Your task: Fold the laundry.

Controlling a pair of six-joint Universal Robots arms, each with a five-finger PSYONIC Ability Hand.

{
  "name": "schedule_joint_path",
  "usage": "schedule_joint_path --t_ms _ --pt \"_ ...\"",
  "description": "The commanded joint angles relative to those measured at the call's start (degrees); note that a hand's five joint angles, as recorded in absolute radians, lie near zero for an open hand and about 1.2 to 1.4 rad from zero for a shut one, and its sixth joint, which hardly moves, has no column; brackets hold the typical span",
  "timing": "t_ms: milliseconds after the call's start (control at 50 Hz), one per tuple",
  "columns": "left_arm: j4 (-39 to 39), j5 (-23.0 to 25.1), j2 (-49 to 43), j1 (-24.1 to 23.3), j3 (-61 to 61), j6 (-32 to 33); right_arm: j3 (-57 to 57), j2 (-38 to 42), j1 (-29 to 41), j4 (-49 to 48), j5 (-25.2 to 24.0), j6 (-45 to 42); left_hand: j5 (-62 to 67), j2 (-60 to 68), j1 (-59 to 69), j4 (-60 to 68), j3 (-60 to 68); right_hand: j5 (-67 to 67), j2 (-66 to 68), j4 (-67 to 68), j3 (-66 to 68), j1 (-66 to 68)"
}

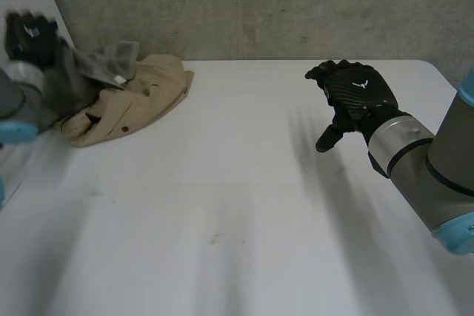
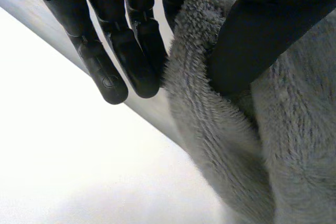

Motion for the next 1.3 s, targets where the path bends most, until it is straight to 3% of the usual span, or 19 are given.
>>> schedule_joint_path --t_ms 20,180,380,440,460,480,500,620,760,860,920,1100,1200,1300 --pt "3.11 -0.94 19.79 -5.38 -8.75 -10.71 -0.10 -0.76 0.18 0.06 -0.08 0.07 15.38 11.78 16.79 11.42 12.03 -3.88 -2.88 -3.53 -2.29 -1.32" --pt "3.20 -0.94 36.59 -12.58 -19.11 -22.94 -0.89 -2.61 -0.87 0.33 0.01 0.07 15.38 11.78 16.79 11.42 12.03 -3.88 -2.88 -3.53 -2.29 -1.32" --pt "2.68 0.03 46.46 -24.45 -38.02 -26.82 -2.20 -5.33 -3.60 0.59 0.09 0.25 15.38 11.78 16.79 11.42 12.03 -3.88 -2.88 -3.53 -2.29 -1.32" --pt "2.41 1.70 46.37 -29.73 -44.78 -26.65 -2.64 -5.77 -4.65 0.68 0.09 0.25 -11.23 -14.83 -9.82 -15.19 -14.58 -3.88 -2.88 -3.53 -2.29 -1.32" --pt "2.32 1.96 46.20 -30.69 -46.63 -26.56 -2.73 -5.86 -4.83 0.68 0.09 0.25 -23.50 -27.10 -22.09 -27.45 -26.85 -3.88 -2.88 -3.53 -2.29 -1.32" --pt "1.80 2.49 45.94 -32.18 -49.95 -26.38 -2.82 -5.86 -5.01 0.68 0.09 0.25 -50.27 -53.86 -48.86 -54.22 -53.61 -3.88 -2.88 -3.53 -2.29 -1.32" --pt "1.36 2.58 45.76 -32.72 -51.64 -26.30 -2.91 -5.78 -5.18 0.76 0.09 0.25 -54.62 -58.22 -53.21 -58.58 -57.97 -3.88 -2.88 -3.53 -2.29 -1.32" --pt "-2.50 3.02 43.39 -33.43 -59.38 -23.93 -3.52 -5.78 -6.33 1.82 -0.08 0.16 -54.62 -58.22 -53.21 -58.58 -57.97 -3.88 -2.88 -3.53 -2.29 -1.32" --pt "-5.58 2.32 43.65 -33.08 -60.27 -20.41 -5.28 -4.02 -5.53 7.44 -0.70 -2.56 -54.62 -58.22 -53.21 -58.58 -57.97 -3.88 -2.88 -3.53 -2.29 -1.32" --pt "-9.00 1.27 46.19 -28.26 -60.44 -20.67 -5.99 -1.03 -5.36 10.43 -0.70 -7.48 -52.57 -56.17 -51.16 -56.52 -55.91 -3.88 -2.88 -3.53 -2.29 -1.32" --pt "-12.86 -1.62 47.42 -26.05 -61.84 -21.28 -5.46 0.02 -4.31 10.70 -0.79 -11.35 -51.72 -55.32 -50.31 -55.67 -55.06 -3.88 -2.88 -3.53 -2.29 -1.32" --pt "-17.72 -13.76 49.71 -26.48 -70.10 -22.16 -2.74 3.63 -0.52 10.96 -2.98 -29.26 -50.03 -53.63 -48.62 -53.99 -53.38 -3.88 -2.88 -3.53 -2.29 -1.32" --pt "-17.72 -15.00 51.38 -29.12 -75.64 -23.74 -0.28 4.86 -0.52 10.96 -7.89 -42.44 -46.17 -49.77 -44.76 -50.12 -49.52 -3.88 -2.88 -3.53 -2.29 -1.32" --pt "-17.89 -15.09 52.88 -32.11 -79.68 -24.71 0.52 6.00 -0.61 11.31 -11.94 -46.69 -41.46 -45.05 -40.04 -45.41 -44.80 -3.88 -2.88 -3.53 -2.29 -1.32"
